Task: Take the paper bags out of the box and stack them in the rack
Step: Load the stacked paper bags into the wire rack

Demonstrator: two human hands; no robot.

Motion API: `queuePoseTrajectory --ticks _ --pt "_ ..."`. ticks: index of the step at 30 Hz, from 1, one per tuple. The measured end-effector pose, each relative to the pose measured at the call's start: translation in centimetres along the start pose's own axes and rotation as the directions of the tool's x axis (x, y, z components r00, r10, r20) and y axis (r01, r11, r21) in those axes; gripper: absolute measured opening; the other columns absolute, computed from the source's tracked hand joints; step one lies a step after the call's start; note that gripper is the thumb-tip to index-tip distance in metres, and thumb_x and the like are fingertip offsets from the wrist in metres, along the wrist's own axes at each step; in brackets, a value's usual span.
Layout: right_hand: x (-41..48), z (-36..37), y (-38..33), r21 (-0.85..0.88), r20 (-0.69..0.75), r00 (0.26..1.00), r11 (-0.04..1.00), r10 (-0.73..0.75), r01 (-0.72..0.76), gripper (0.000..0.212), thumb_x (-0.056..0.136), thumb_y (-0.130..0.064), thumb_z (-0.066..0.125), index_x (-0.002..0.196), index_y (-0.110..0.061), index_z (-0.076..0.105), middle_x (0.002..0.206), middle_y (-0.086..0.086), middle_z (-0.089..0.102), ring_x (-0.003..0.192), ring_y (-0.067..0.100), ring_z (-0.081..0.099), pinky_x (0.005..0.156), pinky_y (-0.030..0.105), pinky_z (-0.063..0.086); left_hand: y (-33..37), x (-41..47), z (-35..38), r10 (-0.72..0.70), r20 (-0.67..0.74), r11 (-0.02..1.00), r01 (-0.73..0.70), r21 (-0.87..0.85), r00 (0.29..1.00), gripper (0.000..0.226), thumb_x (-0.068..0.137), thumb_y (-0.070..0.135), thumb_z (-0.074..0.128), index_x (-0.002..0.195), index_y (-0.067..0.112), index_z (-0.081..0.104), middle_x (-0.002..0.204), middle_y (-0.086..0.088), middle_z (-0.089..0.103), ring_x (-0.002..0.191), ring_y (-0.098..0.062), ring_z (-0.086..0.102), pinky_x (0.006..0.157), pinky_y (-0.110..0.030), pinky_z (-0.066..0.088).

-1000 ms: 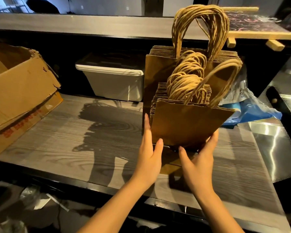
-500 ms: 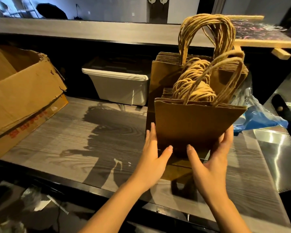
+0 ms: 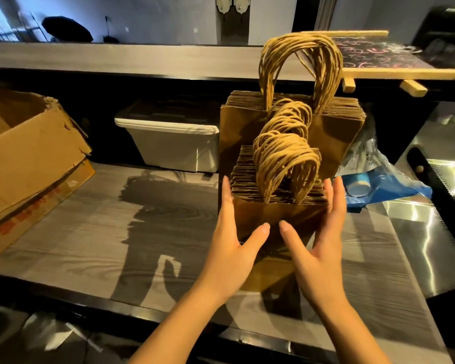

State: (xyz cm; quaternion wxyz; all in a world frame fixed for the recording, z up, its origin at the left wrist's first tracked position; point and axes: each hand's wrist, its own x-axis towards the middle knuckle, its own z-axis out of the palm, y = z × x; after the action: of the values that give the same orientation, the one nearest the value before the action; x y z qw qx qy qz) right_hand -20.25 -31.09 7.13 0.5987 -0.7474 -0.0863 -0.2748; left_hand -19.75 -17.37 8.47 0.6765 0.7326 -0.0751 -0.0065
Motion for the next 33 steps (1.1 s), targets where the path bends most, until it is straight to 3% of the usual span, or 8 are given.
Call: queuePoseTrajectory --ticks 4,7,10,14,18,22,28,33 --pt "-0.6 0.1 0.9 0.100 0.026 0.994 0.989 0.105 -0.107 0.090 0.075 -0.038 0.065 0.144 -0.051 0.009 0.155 -0.009 0.024 0.141 0.006 0.027 0.114 0.033 0.028 -0.8 0.2 -1.2 -0.023 0.057 1.000 0.024 -0.012 0.998 0.090 0.078 0.044 0.068 0.143 0.054 0.007 0.144 0.027 0.037 0.133 0.006 0.034 0.114 -0.034 0.029" --pt "0.4 -1.2 1.7 0.170 0.050 0.988 0.973 0.148 -0.155 0.092 0.070 -0.038 0.070 0.142 -0.050 0.015 0.150 -0.004 0.036 0.135 0.006 0.038 0.107 0.022 0.037 0.1 2.0 -2.7 -0.014 0.076 0.997 0.020 -0.071 0.997 0.087 0.076 0.027 0.067 0.146 0.038 0.017 0.121 0.034 0.055 0.115 0.013 0.050 0.094 -0.013 0.045" --pt "3.3 -2.5 2.3 0.134 0.201 0.968 0.974 0.152 -0.181 0.109 0.058 -0.047 0.080 0.145 -0.035 0.015 0.148 -0.018 0.031 0.132 -0.007 0.035 0.098 0.006 0.035 1.1 4.1 -3.6 0.036 0.121 0.997 -0.028 -0.065 0.992 0.099 0.072 0.023 0.077 0.146 0.035 0.014 0.133 0.030 0.043 0.115 0.015 0.048 0.085 -0.005 0.042" --pt "5.9 -2.3 2.9 0.174 0.355 0.916 0.950 0.186 -0.261 0.124 0.046 -0.056 0.086 0.142 -0.040 0.009 0.140 -0.031 0.037 0.129 -0.009 0.040 0.094 0.005 0.036 0.6 5.7 -2.3 0.016 0.191 0.996 0.000 -0.085 0.981 0.117 0.059 0.012 0.082 0.148 0.034 0.010 0.134 0.021 0.045 0.115 0.010 0.051 0.084 -0.006 0.044" --pt "5.6 -1.9 3.0 0.168 0.323 0.929 0.955 0.179 -0.243 0.112 0.048 -0.033 0.086 0.139 -0.033 0.021 0.134 -0.016 0.049 0.123 -0.003 0.048 0.093 0.007 0.038 -0.3 5.2 -1.1 0.024 0.153 0.989 -0.001 -0.151 0.988 0.107 0.060 0.000 0.071 0.148 0.023 0.014 0.126 0.014 0.053 0.108 0.010 0.056 0.081 -0.006 0.044" --pt "5.5 -3.1 1.8 0.171 0.277 0.948 0.963 0.157 -0.209 0.119 0.048 -0.054 0.085 0.142 -0.018 0.022 0.122 -0.029 0.056 0.118 -0.007 0.051 0.092 0.005 0.038 0.0 5.1 -1.0 0.073 0.190 0.992 -0.051 -0.116 0.979 0.110 0.062 0.001 0.074 0.145 0.029 0.009 0.123 0.033 0.055 0.116 0.012 0.049 0.087 -0.004 0.040" --pt "4.2 -2.8 1.7 0.116 0.257 0.956 0.977 0.144 -0.178 0.117 0.060 -0.038 0.082 0.146 -0.038 0.003 0.142 -0.039 0.028 0.135 -0.007 0.030 0.102 0.005 0.028 -0.9 4.7 -1.1 0.079 0.123 0.991 -0.064 -0.118 0.989 0.113 0.061 0.020 0.077 0.147 0.032 0.005 0.130 0.029 0.051 0.124 0.004 0.046 0.092 -0.007 0.039" --pt "2.2 -1.7 1.5 0.208 0.152 0.974 0.957 0.170 -0.200 0.104 0.063 -0.024 0.078 0.146 -0.030 0.016 0.138 -0.028 0.045 0.129 -0.003 0.043 0.099 0.008 0.034 -1.2 3.3 -0.5 0.098 0.059 0.983 -0.087 -0.165 0.993 0.109 0.059 0.014 0.075 0.148 0.019 0.012 0.125 0.025 0.058 0.118 0.002 0.053 0.089 -0.008 0.043"
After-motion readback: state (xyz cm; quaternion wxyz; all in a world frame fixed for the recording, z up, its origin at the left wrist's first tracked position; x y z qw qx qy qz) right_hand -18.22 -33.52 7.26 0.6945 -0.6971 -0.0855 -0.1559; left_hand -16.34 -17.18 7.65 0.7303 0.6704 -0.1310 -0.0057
